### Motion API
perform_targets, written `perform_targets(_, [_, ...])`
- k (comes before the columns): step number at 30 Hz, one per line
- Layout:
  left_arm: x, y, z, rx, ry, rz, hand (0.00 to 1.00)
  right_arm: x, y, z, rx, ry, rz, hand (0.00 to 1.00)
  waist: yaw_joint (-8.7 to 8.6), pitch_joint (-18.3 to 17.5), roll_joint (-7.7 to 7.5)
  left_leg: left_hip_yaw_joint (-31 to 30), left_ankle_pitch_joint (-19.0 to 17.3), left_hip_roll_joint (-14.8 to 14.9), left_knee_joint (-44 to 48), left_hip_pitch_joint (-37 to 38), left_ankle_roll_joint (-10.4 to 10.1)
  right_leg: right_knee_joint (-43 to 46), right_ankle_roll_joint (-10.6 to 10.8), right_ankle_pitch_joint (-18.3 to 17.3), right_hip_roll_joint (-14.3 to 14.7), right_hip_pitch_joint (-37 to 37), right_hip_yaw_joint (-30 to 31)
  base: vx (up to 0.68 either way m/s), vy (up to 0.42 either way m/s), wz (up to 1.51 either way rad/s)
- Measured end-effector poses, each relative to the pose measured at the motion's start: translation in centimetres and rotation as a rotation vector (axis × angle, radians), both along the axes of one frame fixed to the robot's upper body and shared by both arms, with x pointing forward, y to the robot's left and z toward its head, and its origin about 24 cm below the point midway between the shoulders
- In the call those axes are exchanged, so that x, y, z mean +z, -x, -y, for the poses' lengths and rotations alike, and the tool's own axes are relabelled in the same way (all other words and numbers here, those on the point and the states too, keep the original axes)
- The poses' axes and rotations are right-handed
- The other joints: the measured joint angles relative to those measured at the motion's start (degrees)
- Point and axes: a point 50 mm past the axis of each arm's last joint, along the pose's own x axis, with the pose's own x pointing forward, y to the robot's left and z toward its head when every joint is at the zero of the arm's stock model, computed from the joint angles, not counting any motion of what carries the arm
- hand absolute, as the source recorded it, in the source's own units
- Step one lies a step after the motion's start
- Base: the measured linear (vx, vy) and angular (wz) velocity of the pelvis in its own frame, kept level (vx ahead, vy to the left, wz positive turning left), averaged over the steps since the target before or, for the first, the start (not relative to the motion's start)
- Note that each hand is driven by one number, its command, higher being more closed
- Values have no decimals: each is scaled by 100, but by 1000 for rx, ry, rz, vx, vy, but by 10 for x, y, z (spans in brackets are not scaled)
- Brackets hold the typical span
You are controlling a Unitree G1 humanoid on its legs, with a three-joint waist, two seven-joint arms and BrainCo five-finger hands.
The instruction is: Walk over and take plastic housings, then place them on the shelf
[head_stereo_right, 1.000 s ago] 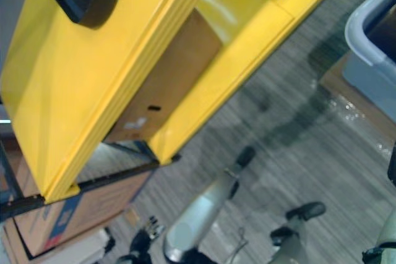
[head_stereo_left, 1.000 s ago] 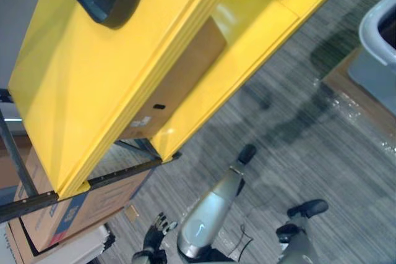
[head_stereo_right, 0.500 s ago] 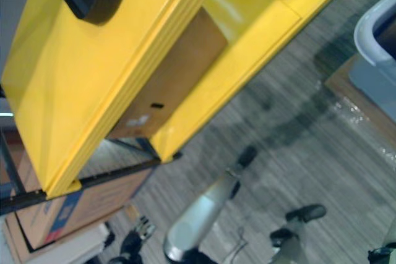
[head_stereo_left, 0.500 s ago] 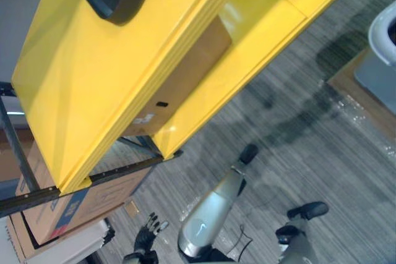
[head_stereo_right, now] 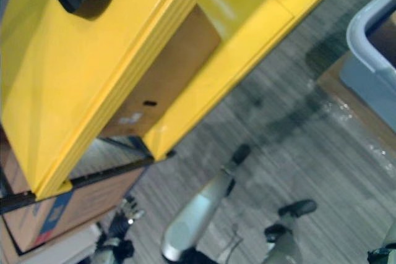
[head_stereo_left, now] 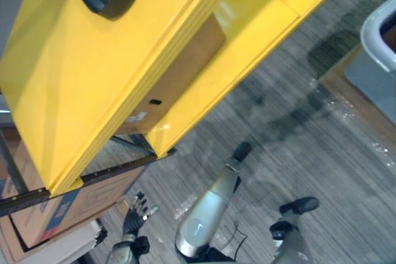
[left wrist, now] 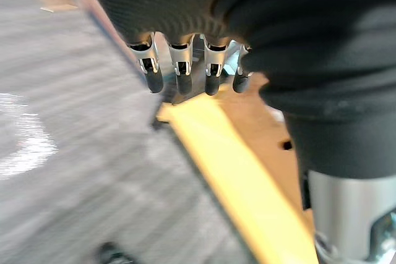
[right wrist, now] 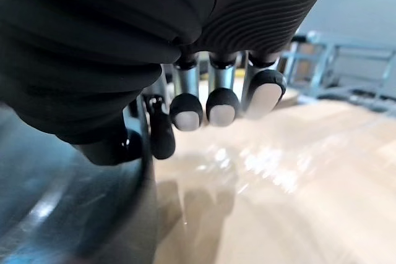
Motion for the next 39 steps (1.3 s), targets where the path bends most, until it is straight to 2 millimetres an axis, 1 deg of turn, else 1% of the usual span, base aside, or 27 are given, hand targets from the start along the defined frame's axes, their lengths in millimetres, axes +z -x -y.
perform_targets(1, [7,-5,-1,10,-17,44,0,-2,0,1,-5,18,21,100,-63,48,-70,18,-22,28,11,38,-3,38,-10,-6,7,10,8,-75,18,-7])
perform_targets(4, [24,-16,-2,19,-56,135,0,-7,-2,3,8,78,48,100,-257,110,-161,36,-104,92,156,38,-12,78,-41,-25,64,31,48,-98,31,-15])
perform_targets(6, [48,-31,-6,20,-85,247,0,-15,-3,5,17,123,85,100,-387,178,-263,99,-129,167,178,142,-10,70,-109,-38,118,93,128,-103,21,-18])
perform_targets(7, [54,-34,-5,21,-89,277,0,-16,-3,5,17,141,96,100,-432,182,-270,104,-129,179,178,164,-10,71,-114,-39,127,116,131,-86,5,-15])
perform_targets(9, [81,-46,-2,-15,-142,394,0,-16,-4,4,19,222,144,100,-571,205,-308,153,-131,251,176,245,-13,66,-146,-30,180,168,175,-89,-1,-14])
perform_targets(10, [88,-48,-2,-24,-152,423,0,-14,-5,4,21,238,156,100,-600,210,-317,156,-131,270,176,254,-13,62,-150,-27,198,170,184,-91,-14,-18])
perform_targets(12, [111,-59,2,-53,-179,520,0,-13,-6,2,26,293,174,100,-640,227,-378,221,-130,375,148,342,-16,48,-141,7,276,179,284,-88,-34,-23])
perform_targets(13, [115,-61,2,-51,-179,539,0,-14,-7,0,35,302,174,100,-666,220,-399,238,-129,398,146,351,-16,40,-141,12,295,183,296,-76,-46,-19])
perform_targets(15, [128,-65,5,-56,-187,593,0,-15,-15,-5,70,324,190,100,-779,231,-476,302,-121,483,133,380,-29,6,-179,46,365,186,331,-74,-51,-17])
perform_targets(17, [136,-70,10,-80,-202,617,0,-21,-26,-14,108,321,194,100,-898,218,-582,335,-87,533,51,448,-81,-59,-200,91,413,202,381,-73,-52,-17])
perform_targets(20, [150,-81,23,-128,-194,677,0,-34,-33,-21,138,344,185,100,-956,213,-663,374,-38,588,-59,543,-140,-101,-231,126,458,227,442,-50,-31,-10])
perform_targets(22, [163,-89,32,-169,-240,719,0,-39,-48,-36,195,365,213,100,-1082,201,-760,392,-9,659,-96,574,-176,-226,-282,190,552,272,457,-63,-42,-10])
perform_targets(23, [166,-91,34,-182,-251,725,0,-40,-52,-41,215,379,222,100,-1102,198,-796,404,4,680,-128,595,-196,-253,-295,207,576,278,470,-58,-47,-13])
perform_targets(25, [174,-98,41,-217,-263,728,0,-38,-69,-66,330,461,274,100,-1232,191,-952,464,66,757,-275,728,-257,-285,-307,216,637,320,504,-54,-57,-14])
perform_targets(26, [176,-100,44,-232,-278,729,0,-36,-72,-71,357,489,285,100,-1251,192,-980,481,75,773,-304,779,-268,-297,-307,217,651,349,524,-36,-49,-12])
perform_targets(27, [179,-103,48,-254,-287,725,0,-35,-76,-82,411,548,306,100,-1306,170,-1035,494,89,793,-360,875,-288,-327,-311,219,671,408,547,-15,-29,-13])
perform_targets(28, [181,-103,49,-258,-288,726,0,-34,-79,-90,442,569,328,100,-1337,163,-1083,515,92,811,-401,937,-294,-334,-313,221,682,430,589,-2,-28,-15])
perform_targets(29, [186,-106,49,-268,-297,723,0,-37,-85,-108,516,612,376,100,-1440,129,-1199,572,105,846,-483,1078,-315,-357,-314,221,704,520,607,12,-23,-15])
perform_targets(30, [188,-108,50,-271,-300,723,0,-39,-86,-115,541,628,394,100,-1466,122,-1241,604,107,865,-511,1151,-318,-359,-315,220,714,566,610,22,-22,-15])
perform_targets(32, [196,-114,51,-275,-304,715,0,-47,-87,-136,636,684,443,100,-1589,42,-1418,672,142,881,-664,1334,-343,-365,-328,212,713,641,642,20,-9,-10])
perform_targets(33, [201,-118,53,-277,-302,714,0,-54,-85,-148,686,694,472,100,-1683,46,-1482,673,156,884,-722,1472,-351,-372,-328,211,716,761,637,0,0,0])
perform_targets(34, [203,-120,53,-277,-301,712,0,-58,-84,-154,709,694,487,100,-1709,32,-1531,693,163,887,-769,1561,-353,-372,-328,212,714,806,642,21,12,-11])
perform_targets(35, [207,-124,52,-278,-277,700,0,-70,-82,-168,758,685,511,100,-1728,-49,-1663,791,179,904,-871,1710,-359,-375,-329,211,712,862,690,29,18,-20])
perform_targets(36, [207,-127,51,-274,-254,674,0,-83,-79,-180,805,670,526,100,-1793,-139,-1773,827,182,909,-952,1845,-363,-380,-334,207,713,940,752,39,27,-18])
perform_targets(37, [207,-128,50,-273,-242,660,0,-91,-78,-187,831,661,530,100,-1843,-206,-1832,833,183,909,-982,1892,-363,-391,-340,201,713,976,752,49,25,-15])
perform_targets(38, [206,-131,49,-274,-232,633,0,-105,-73,-197,873,647,532,100,-1861,-358,-1984,935,207,917,-1106,2009,-368,-421,-349,194,710,1000,775,32,15,-19])
perform_targets(39, [205,-134,50,-280,-214,609,0,-118,-68,-205,909,640,530,100,-1871,-497,-2101,988,231,913,-1217,2113,-377,-475,-353,186,710,1057,789,36,3,-18])
